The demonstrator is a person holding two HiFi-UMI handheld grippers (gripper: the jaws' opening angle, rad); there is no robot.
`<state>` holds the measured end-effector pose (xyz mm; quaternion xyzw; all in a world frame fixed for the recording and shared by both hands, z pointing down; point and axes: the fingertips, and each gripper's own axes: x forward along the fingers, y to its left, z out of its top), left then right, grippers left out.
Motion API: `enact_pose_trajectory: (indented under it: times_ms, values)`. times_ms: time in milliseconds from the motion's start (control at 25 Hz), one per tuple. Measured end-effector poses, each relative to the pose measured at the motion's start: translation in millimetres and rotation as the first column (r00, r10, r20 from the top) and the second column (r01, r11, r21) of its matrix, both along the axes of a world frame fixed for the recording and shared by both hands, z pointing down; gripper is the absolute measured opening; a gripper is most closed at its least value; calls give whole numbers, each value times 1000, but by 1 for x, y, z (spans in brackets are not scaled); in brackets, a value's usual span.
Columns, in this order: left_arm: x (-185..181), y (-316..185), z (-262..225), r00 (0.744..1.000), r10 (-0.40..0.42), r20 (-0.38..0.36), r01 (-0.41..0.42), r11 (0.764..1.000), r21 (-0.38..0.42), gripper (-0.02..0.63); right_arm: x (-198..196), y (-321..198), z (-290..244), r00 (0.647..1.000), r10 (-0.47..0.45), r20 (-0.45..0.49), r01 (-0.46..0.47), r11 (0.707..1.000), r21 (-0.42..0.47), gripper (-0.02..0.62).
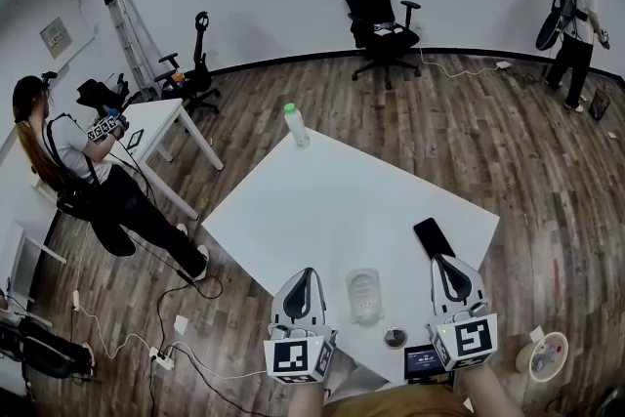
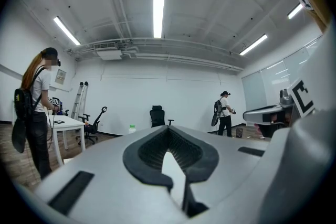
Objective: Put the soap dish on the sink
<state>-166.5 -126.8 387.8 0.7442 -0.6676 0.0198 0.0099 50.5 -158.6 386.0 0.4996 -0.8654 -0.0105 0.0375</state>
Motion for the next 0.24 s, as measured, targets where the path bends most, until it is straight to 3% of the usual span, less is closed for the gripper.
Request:
enact_pose_trajectory:
  times_ms: [240]
  values:
    - [4, -5, 4, 1000, 13, -5, -13, 1000, -12, 6, 5, -5, 4, 1000, 9, -6, -9, 1000, -9, 8]
